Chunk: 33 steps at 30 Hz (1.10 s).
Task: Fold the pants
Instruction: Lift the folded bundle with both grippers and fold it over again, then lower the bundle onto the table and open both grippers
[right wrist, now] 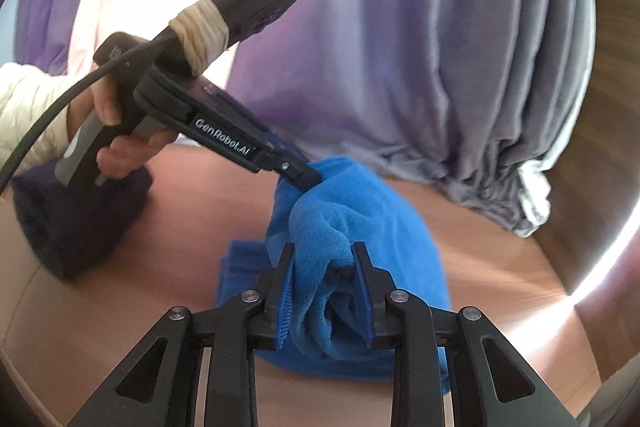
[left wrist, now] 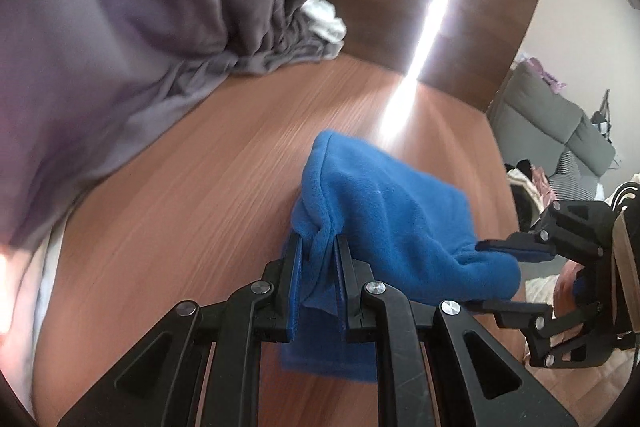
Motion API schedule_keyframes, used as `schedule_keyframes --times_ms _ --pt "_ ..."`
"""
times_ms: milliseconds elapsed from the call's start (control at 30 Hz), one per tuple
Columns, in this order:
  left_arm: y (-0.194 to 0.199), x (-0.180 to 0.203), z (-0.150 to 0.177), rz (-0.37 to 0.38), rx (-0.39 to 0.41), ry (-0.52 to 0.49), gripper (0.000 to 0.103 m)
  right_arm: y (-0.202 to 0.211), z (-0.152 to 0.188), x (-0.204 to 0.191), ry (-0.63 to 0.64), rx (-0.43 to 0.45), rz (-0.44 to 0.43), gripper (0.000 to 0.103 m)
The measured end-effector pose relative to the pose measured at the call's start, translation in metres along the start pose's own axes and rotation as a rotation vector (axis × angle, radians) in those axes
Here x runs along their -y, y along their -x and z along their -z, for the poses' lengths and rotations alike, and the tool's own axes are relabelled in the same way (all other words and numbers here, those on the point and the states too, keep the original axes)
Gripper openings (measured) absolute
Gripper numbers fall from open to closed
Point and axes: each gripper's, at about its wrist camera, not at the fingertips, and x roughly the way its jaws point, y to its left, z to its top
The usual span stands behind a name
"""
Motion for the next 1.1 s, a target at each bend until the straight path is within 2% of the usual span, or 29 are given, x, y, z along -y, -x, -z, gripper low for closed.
schedule_keyframes --times_ms 200,267,367,500,567,700,767,833,900,967,1033,1100 --pt "0.003 -0.013 0.025 -0.049 -0.071 0.026 0.017 -0.012 0.008 -0.025 0.019 -0.093 -0.132 0.032" --pt "0.009 -0.013 0.031 -0.081 -0.088 0.003 0.017 -0.014 0.009 -0.029 0.017 -0.142 -0.170 0.033" --pt "0.024 -0.009 0.038 -0.121 -0.103 -0.065 0.017 -0.004 0.009 -0.027 -0.025 -0.155 -0.164 0.036" --pt "0.038 0.005 0.034 -0.068 -0.117 -0.180 0.020 0.015 0.011 -0.018 -0.169 -0.163 -0.099 0.037" --pt "0.040 0.006 0.026 -0.040 -0.129 -0.220 0.031 0.016 0.013 -0.015 -0.223 -0.182 -0.123 0.038" --pt "0.031 -0.001 0.012 0.019 -0.164 -0.294 0.032 0.008 0.016 -0.017 -0.346 -0.220 -0.207 0.038" --pt "0.020 -0.009 0.005 0.081 -0.198 -0.314 0.033 -0.001 0.018 -0.024 -0.380 -0.252 -0.228 0.038" --pt "0.008 -0.019 -0.001 0.112 -0.236 -0.331 0.034 -0.012 0.020 -0.029 -0.396 -0.295 -0.238 0.038" --pt "-0.004 -0.025 -0.006 0.118 -0.262 -0.350 0.035 -0.017 0.017 -0.027 -0.436 -0.308 -0.213 0.038" --pt "-0.014 -0.029 -0.011 0.152 -0.282 -0.379 0.046 -0.018 0.013 -0.025 -0.457 -0.314 -0.162 0.038" --pt "-0.021 -0.031 -0.016 0.217 -0.292 -0.376 0.047 -0.021 0.011 -0.024 -0.467 -0.333 -0.146 0.038" --pt "-0.030 -0.031 -0.019 0.242 -0.313 -0.385 0.047 -0.026 0.010 -0.021 -0.475 -0.353 -0.127 0.038"
